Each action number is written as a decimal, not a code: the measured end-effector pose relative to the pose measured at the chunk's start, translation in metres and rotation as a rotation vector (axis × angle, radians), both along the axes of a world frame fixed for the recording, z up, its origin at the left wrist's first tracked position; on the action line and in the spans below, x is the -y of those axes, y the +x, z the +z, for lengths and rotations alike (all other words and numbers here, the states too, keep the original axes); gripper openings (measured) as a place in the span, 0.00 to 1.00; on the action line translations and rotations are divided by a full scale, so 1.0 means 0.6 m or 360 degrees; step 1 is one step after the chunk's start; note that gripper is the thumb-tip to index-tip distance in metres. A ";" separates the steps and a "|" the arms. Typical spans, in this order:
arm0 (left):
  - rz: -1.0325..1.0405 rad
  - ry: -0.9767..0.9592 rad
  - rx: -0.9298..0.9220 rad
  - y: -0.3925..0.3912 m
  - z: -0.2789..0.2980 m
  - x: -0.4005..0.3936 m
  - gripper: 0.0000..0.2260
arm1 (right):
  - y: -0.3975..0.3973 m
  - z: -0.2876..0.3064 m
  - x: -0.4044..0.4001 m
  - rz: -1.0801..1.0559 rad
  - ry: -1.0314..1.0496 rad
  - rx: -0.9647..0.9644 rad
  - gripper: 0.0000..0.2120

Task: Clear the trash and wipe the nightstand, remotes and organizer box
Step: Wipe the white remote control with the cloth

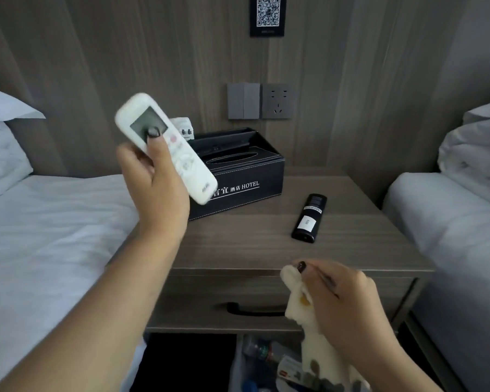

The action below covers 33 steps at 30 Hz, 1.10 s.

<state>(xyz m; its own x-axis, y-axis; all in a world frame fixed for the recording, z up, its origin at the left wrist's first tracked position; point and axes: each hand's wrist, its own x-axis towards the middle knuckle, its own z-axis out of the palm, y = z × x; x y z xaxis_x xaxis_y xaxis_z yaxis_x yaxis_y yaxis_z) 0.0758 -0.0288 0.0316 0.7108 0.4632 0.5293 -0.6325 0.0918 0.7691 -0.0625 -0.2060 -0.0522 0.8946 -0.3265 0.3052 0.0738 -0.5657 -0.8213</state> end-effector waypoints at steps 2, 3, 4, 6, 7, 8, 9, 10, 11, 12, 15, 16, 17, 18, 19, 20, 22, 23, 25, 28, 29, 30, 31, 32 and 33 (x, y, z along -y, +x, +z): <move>-0.0428 -0.0344 -0.0351 -0.061 -0.052 0.031 0.09 | -0.006 0.007 0.008 -0.0065 0.0175 0.0088 0.12; -0.0648 -0.0468 -0.0616 -0.090 -0.078 0.046 0.12 | -0.011 0.011 0.009 -0.0084 0.0262 0.0154 0.12; -0.0844 -0.0550 -0.0876 -0.111 -0.102 0.062 0.14 | -0.016 0.016 0.009 -0.0110 0.0338 0.0230 0.12; -0.1160 -0.0608 -0.1251 -0.138 -0.130 0.091 0.17 | -0.027 0.022 0.007 -0.0195 0.0429 0.0413 0.12; -0.1262 -0.0576 -0.1322 -0.144 -0.136 0.099 0.19 | -0.031 0.023 0.003 -0.0243 0.0446 0.0506 0.12; -0.1307 -0.0539 -0.1326 -0.144 -0.139 0.104 0.20 | -0.035 0.023 -0.002 -0.0286 0.0457 0.0590 0.12; -0.1316 -0.0524 -0.1306 -0.143 -0.139 0.107 0.21 | -0.036 0.021 -0.008 -0.0318 0.0477 0.0660 0.11; -0.1329 -0.0529 -0.1293 -0.142 -0.139 0.107 0.21 | -0.037 0.016 -0.016 -0.0336 0.0518 0.0706 0.10; -0.1350 -0.0546 -0.1289 -0.140 -0.142 0.104 0.22 | -0.036 0.008 -0.025 -0.0341 0.0572 0.0728 0.09; -0.1387 -0.0581 -0.1294 -0.139 -0.144 0.100 0.23 | -0.034 0.000 -0.034 -0.0332 0.0599 0.0726 0.07; -0.1551 -0.0676 -0.1297 -0.133 -0.148 0.084 0.25 | -0.030 -0.017 -0.062 -0.0200 0.0641 0.0621 0.12; -0.1562 -0.0704 -0.1286 -0.130 -0.147 0.079 0.25 | -0.029 -0.019 -0.069 -0.0124 0.0711 0.0577 0.12; -0.1544 -0.0737 -0.1279 -0.126 -0.146 0.073 0.25 | -0.027 -0.018 -0.075 -0.0037 0.0779 0.0549 0.11; -0.1526 -0.0773 -0.1271 -0.120 -0.145 0.067 0.24 | -0.027 -0.015 -0.081 0.0046 0.0791 0.0547 0.10; -0.1498 -0.0798 -0.1268 -0.114 -0.143 0.062 0.24 | -0.026 -0.013 -0.086 0.0104 0.0742 0.0564 0.09; -0.1466 -0.0817 -0.1262 -0.107 -0.140 0.055 0.23 | -0.026 -0.013 -0.092 0.0153 0.0688 0.0589 0.09; -0.1425 -0.0899 -0.1243 -0.094 -0.133 0.044 0.23 | -0.027 -0.015 -0.104 0.0220 0.0618 0.0619 0.09; -0.1414 -0.0964 -0.1234 -0.087 -0.132 0.038 0.22 | -0.027 -0.018 -0.111 0.0251 0.0560 0.0642 0.10; -0.1447 -0.1062 -0.1217 -0.080 -0.130 0.030 0.23 | -0.026 -0.027 -0.122 0.0281 0.0394 0.0716 0.12; -0.1597 -0.1039 -0.1225 -0.087 -0.135 0.036 0.26 | -0.024 -0.032 -0.119 0.0266 0.0263 0.0823 0.09; -0.1651 -0.0980 -0.1235 -0.092 -0.137 0.040 0.27 | -0.023 -0.030 -0.113 0.0290 0.0293 0.0817 0.09; -0.1688 -0.0908 -0.1245 -0.095 -0.137 0.043 0.26 | -0.023 -0.024 -0.105 0.0333 0.0355 0.0774 0.09; -0.1702 -0.0842 -0.1254 -0.097 -0.136 0.045 0.26 | -0.021 -0.017 -0.095 0.0376 0.0440 0.0701 0.08; -0.1702 -0.0795 -0.1254 -0.097 -0.134 0.046 0.25 | -0.019 -0.011 -0.086 0.0410 0.0538 0.0622 0.08; -0.1694 -0.0765 -0.1248 -0.096 -0.133 0.047 0.24 | -0.018 -0.009 -0.078 0.0430 0.0629 0.0557 0.09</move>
